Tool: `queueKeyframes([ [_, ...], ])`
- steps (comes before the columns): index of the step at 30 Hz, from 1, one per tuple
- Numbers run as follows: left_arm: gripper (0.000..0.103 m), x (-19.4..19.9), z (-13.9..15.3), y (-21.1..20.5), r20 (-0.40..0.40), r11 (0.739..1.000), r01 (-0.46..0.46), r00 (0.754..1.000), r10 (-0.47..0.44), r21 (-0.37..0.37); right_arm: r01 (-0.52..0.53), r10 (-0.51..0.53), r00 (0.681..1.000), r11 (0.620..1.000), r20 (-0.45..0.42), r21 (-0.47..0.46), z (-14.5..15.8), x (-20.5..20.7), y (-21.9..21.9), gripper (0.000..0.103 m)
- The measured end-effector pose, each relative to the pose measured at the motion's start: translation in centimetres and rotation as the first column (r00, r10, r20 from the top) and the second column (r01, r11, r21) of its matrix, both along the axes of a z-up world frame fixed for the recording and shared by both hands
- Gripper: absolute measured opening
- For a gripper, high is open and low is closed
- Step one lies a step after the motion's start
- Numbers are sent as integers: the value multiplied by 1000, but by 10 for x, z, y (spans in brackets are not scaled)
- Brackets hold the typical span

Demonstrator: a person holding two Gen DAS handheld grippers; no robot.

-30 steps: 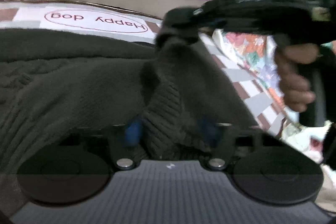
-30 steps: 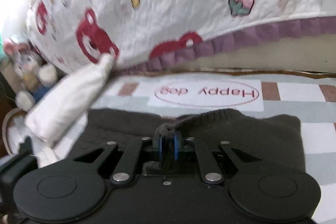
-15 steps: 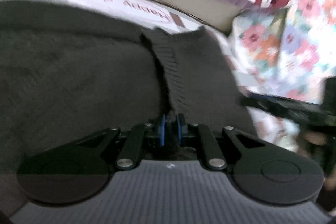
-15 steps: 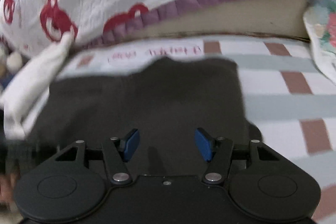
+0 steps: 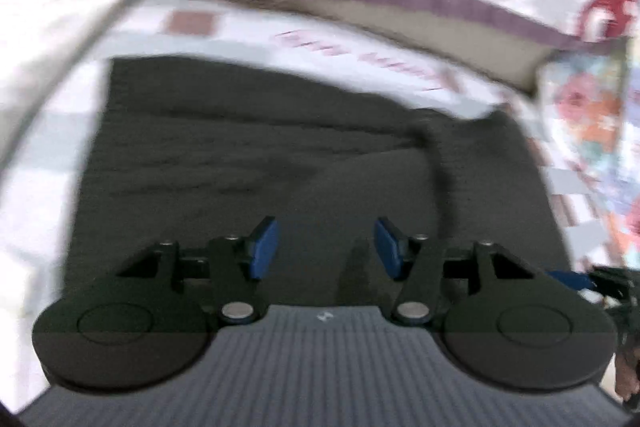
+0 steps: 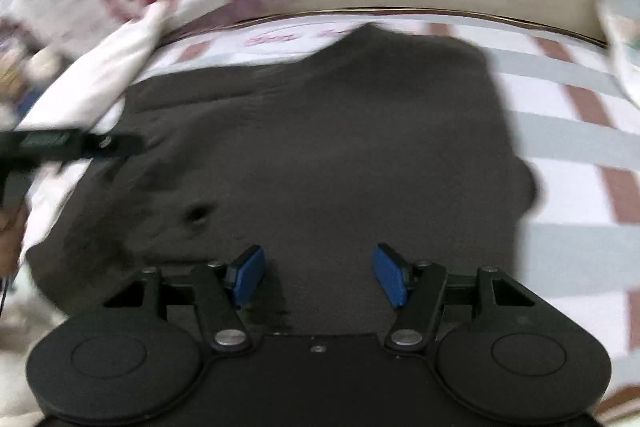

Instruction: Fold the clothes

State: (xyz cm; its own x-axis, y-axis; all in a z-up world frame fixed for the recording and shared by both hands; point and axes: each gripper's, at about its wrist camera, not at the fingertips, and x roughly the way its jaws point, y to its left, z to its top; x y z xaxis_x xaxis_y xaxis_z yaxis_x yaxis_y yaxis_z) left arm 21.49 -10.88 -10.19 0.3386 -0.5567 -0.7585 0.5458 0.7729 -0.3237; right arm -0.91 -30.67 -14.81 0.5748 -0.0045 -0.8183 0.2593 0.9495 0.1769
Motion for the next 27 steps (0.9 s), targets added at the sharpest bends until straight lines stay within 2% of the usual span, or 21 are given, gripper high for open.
queueKeyframes([
  [2,52,5,3,18,27,996,-50,998,48,73,-59,57,994,998,-88,-18,-16,9,16,74],
  [3,52,4,8,29,87,989,-84,993,74,119,-97,91,990,994,-106,-56,-18,13,23,83],
  [4,52,4,13,37,118,986,-103,989,88,131,-129,119,985,988,-124,-80,-17,16,29,86],
  [5,52,4,18,46,149,982,-122,984,101,142,-123,109,984,988,-143,-94,-14,19,33,86],
  [6,52,4,23,54,173,979,-140,978,114,146,-109,97,988,989,-124,-98,-6,20,36,85],
  [8,56,8,25,74,121,984,-162,981,153,70,-79,71,994,992,-81,-103,12,22,42,83],
  [10,60,10,19,93,38,980,-201,979,200,12,-133,135,990,989,29,-60,37,25,54,79],
  [11,65,7,13,101,-8,976,-219,976,219,-8,-190,192,979,981,64,-35,46,30,65,76],
  [12,67,3,3,113,-77,967,-250,966,247,-40,-247,247,964,969,100,-12,54,35,76,68],
  [14,69,-8,-15,131,-189,938,-342,926,327,-54,-367,361,921,930,145,16,65,46,99,54],
  [15,69,-17,-19,135,-197,934,-357,918,345,-28,-434,429,893,901,137,7,63,53,116,37],
  [16,69,-21,-19,135,-175,936,-352,922,345,-10,-499,495,859,867,128,-3,61,60,133,27],
  [18,71,-23,-17,137,-170,930,-366,918,360,-10,-566,569,818,822,83,-59,52,70,166,27],
  [19,77,-22,-16,139,-180,925,-380,911,370,-23,-594,598,798,801,68,-74,49,75,177,27],
  [21,81,-21,-16,146,-213,905,-420,892,398,-68,-678,682,731,731,32,-80,45,84,195,28],
  [22,79,-20,-16,148,-222,900,-428,889,401,-84,-709,713,701,698,13,-100,44,89,203,32],
  [23,70,-20,-16,151,-226,897,-431,887,402,-100,-727,733,681,675,-2,-128,43,89,211,34],
  [25,52,-21,-8,147,-161,905,-410,906,390,-116,-772,777,628,617,-34,-154,37,91,224,38],
  [27,51,-21,-5,144,-124,908,-401,914,387,-120,-833,830,552,542,-86,-110,26,95,235,38],
])
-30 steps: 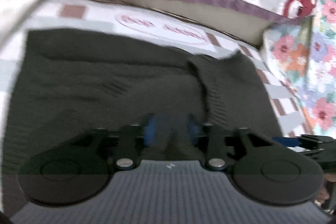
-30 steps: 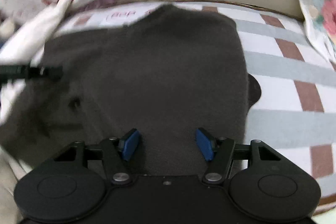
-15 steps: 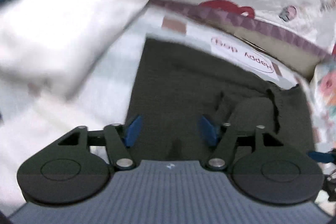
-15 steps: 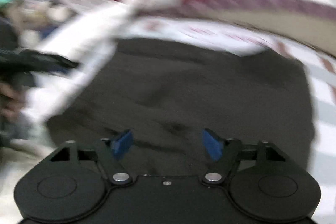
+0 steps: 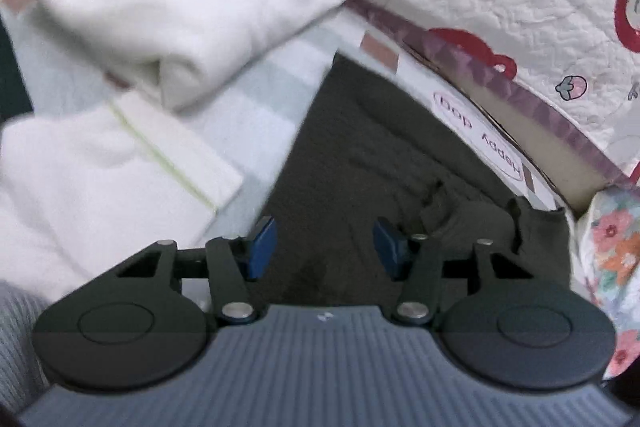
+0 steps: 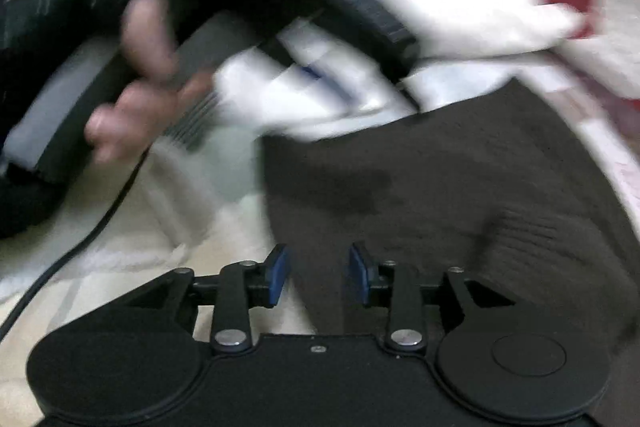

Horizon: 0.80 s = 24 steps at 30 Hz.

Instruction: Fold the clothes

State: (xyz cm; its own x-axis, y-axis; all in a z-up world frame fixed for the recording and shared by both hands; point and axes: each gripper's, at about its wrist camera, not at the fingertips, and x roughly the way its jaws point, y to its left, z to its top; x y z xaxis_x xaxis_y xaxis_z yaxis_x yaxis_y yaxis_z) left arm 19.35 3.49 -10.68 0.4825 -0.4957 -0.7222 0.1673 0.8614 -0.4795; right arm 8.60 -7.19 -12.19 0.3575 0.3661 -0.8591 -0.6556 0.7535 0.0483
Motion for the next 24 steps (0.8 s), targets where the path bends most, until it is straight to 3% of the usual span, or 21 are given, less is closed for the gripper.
queueKeyframes([
  [1,51,2,-1,-1,-9,1000,7,1000,-7,-21,-44,44,998,999,-41,-4,-7,4,5,39],
  [3,51,4,-5,1,-29,998,2,1000,-4,-61,-36,35,999,998,-6,-48,-12,9,11,47],
  [6,51,6,-4,2,-14,1000,-16,1000,16,-1,-9,14,999,992,34,-128,-21,16,17,55],
  [9,53,11,-8,4,-21,999,-39,999,40,24,-91,108,990,980,89,-179,-29,10,33,53],
  [10,53,12,-9,5,-24,999,-49,998,49,23,-85,103,990,981,95,-176,-29,10,32,46],
  [11,54,12,-8,5,-20,998,-53,998,53,26,-73,89,991,986,101,-148,-26,11,28,35],
  [12,55,11,-7,7,-13,998,-56,998,56,28,-12,27,991,993,129,-114,-20,13,17,11],
  [15,55,12,-4,14,-13,997,-76,997,76,-4,173,-169,965,985,202,-2,0,19,-14,12],
  [18,60,12,-4,23,-73,988,-80,995,71,-134,323,-348,923,933,166,160,12,24,-54,12],
  [21,64,13,-10,15,-121,960,-26,993,-8,-277,401,-435,895,881,96,250,10,30,-75,12],
  [24,66,11,-18,0,-155,942,10,986,-66,-335,400,-430,899,883,81,247,4,31,-69,12],
])
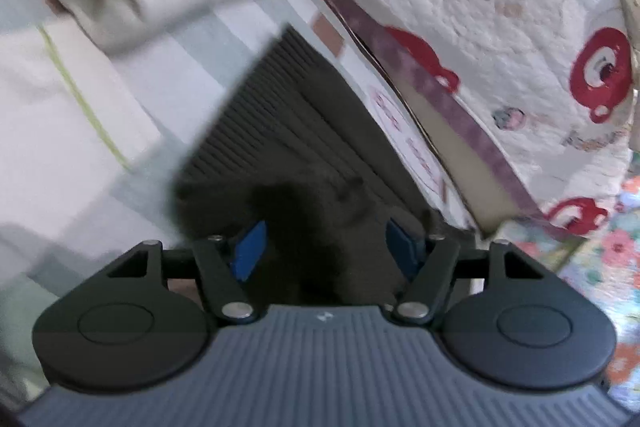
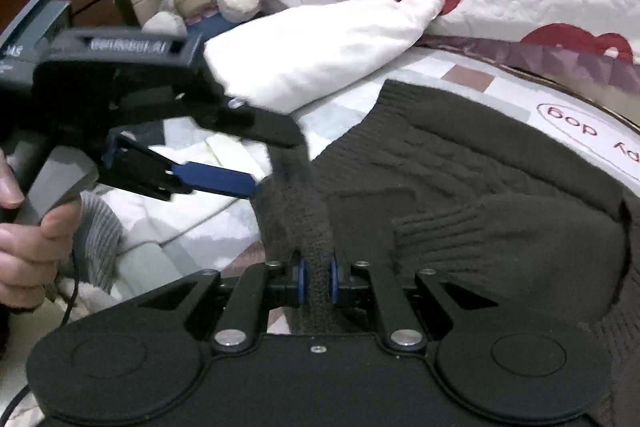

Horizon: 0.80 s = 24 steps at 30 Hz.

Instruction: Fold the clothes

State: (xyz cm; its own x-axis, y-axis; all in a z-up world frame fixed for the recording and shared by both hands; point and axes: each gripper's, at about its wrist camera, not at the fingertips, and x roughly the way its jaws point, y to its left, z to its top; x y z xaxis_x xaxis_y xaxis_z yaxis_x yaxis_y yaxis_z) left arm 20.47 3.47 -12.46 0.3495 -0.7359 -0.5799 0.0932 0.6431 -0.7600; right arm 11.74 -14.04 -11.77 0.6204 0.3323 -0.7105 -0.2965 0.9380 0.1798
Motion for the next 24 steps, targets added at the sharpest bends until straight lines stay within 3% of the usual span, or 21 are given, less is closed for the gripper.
queueKeyframes([
  [1,67,-1,-2,-6,-10,1000,17,1000,-17,-1,-17,17,1000,1000,0,-21,-2,2,5,12],
  [4,73,-7,-1,-25,2,990,69,998,-70,123,-88,90,996,992,11,-93,-6,1,27,12],
  [6,68,-9,-2,-26,9,991,34,999,-35,133,-123,126,992,986,25,-115,-3,-2,32,12],
  [7,44,-11,-2,-22,23,995,1,1000,-3,102,-131,135,990,984,28,-117,-3,-3,33,12],
  [8,6,-12,0,-17,50,995,-29,998,25,91,-138,143,989,983,30,-119,-2,-3,34,12],
  [9,9,-13,1,-13,78,994,-57,996,50,88,-139,143,989,984,28,-114,-3,-2,33,13],
  [12,9,-17,4,-13,172,969,-91,984,52,231,-137,137,991,986,-8,-96,-9,3,30,21],
  [15,9,-17,-5,-20,141,959,-69,989,30,276,-121,124,992,989,27,-83,-2,-3,26,21],
  [17,17,-18,-11,-24,106,951,-55,994,23,305,-114,118,992,991,54,-68,6,-10,22,21],
  [18,23,-19,-13,-24,85,952,-47,996,22,302,-113,117,992,990,47,-85,7,-12,21,15],
  [20,62,-19,-17,-26,40,962,-3,999,-8,271,-120,123,992,979,9,-162,4,-14,25,6],
  [21,70,-20,-17,-27,23,975,35,999,-41,221,-127,130,992,973,-1,-191,1,-15,29,6],
  [22,78,-21,-18,-29,12,983,56,998,-59,177,-135,136,991,966,-9,-219,-2,-16,32,6],
  [24,78,-25,-20,-31,-13,987,42,999,-41,155,-152,158,987,963,8,-223,2,-19,34,5],
])
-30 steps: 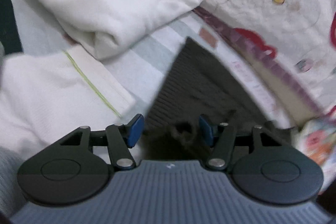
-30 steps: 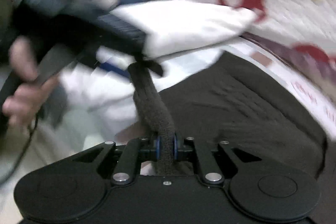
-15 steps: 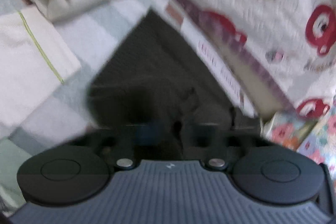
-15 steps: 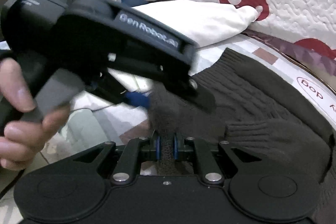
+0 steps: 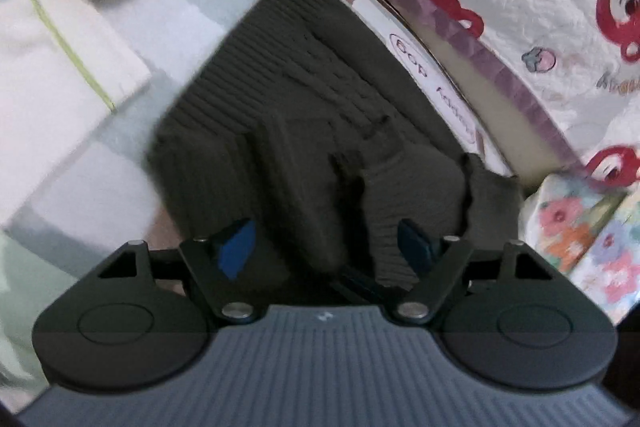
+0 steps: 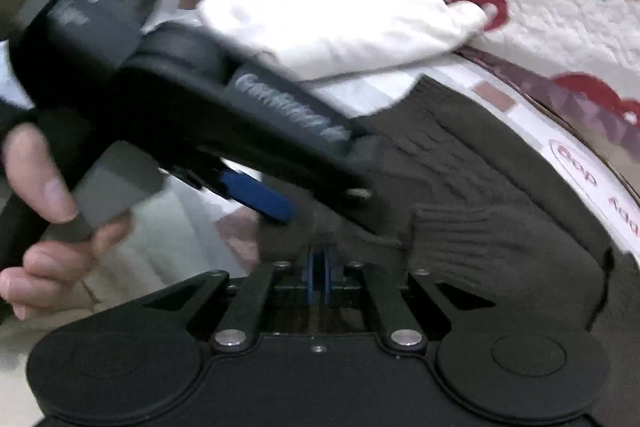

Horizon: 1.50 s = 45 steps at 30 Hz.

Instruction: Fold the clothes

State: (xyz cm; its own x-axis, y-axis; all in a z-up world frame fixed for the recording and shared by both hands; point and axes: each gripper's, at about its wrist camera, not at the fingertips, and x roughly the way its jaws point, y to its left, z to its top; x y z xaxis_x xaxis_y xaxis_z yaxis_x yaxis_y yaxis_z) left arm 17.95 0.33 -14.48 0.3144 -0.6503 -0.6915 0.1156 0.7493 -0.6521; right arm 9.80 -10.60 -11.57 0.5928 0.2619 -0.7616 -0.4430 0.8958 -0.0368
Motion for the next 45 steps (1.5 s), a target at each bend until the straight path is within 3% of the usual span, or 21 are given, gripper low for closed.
queueKeyframes([
  [3,72,-6,-2,3,18,995,-69,998,68,75,-28,27,999,999,17,23,7,-5,0,5],
  [6,56,-12,-1,13,48,985,-163,986,161,62,-53,52,999,995,15,82,12,-8,-6,5],
  [7,29,-14,0,14,64,983,-164,985,159,80,-60,59,998,993,14,104,14,-8,-8,5],
  [8,12,-16,0,12,81,981,-156,986,147,113,-67,66,998,990,12,127,19,-10,-12,5],
  [10,12,-17,-3,7,113,973,-126,988,106,195,-67,63,998,980,31,185,40,-17,-28,7],
  [13,12,-15,-1,5,127,968,-118,988,91,220,68,-84,994,975,69,212,78,-31,-77,30],
  [15,12,-13,-2,3,128,967,-102,989,74,235,197,-215,974,961,73,195,96,-40,-117,33],
  [19,21,-10,-2,3,112,970,-100,991,77,220,438,-442,897,887,-4,147,100,-65,-197,34],
  [21,37,-9,-2,2,105,981,-79,993,61,178,498,-496,866,843,-64,203,90,-79,-223,35],
  [23,76,-7,-3,-3,107,990,-38,994,23,138,555,-541,831,792,-128,255,79,-93,-248,35],
  [26,99,-5,-2,-23,132,988,30,990,-51,150,546,-528,838,801,-140,247,63,-103,-253,37],
  [28,92,-8,1,-38,159,970,41,984,-81,240,533,-518,846,825,-128,185,48,-106,-249,41],
  [29,67,-10,5,-48,182,946,61,975,-125,320,526,-512,850,836,-123,154,40,-107,-248,41],
  [31,19,-17,13,-72,245,825,94,931,-271,557,541,-536,841,830,-74,138,25,-113,-247,41],
  [33,17,-22,16,-87,271,750,119,887,-375,651,575,-576,815,793,-57,202,15,-121,-254,41],
  [35,17,-19,20,-89,258,762,116,900,-352,637,592,-597,799,765,-65,252,10,-125,-261,41],
  [38,9,-13,26,-91,249,792,95,921,-300,604,584,-588,807,782,-54,217,10,-130,-266,41],
  [40,8,-12,40,-95,294,807,59,914,-281,588,578,-581,813,793,-46,192,10,-134,-270,41],
  [42,8,-20,61,-111,369,796,32,874,-316,605,579,-574,815,794,-81,185,9,-136,-278,41],
  [43,8,-28,74,-128,415,779,24,835,-360,627,581,-575,812,786,-96,211,8,-138,-285,41],
  [45,8,-46,97,-163,477,751,42,749,-460,659,582,-590,797,699,-124,414,8,-153,-310,41],
])
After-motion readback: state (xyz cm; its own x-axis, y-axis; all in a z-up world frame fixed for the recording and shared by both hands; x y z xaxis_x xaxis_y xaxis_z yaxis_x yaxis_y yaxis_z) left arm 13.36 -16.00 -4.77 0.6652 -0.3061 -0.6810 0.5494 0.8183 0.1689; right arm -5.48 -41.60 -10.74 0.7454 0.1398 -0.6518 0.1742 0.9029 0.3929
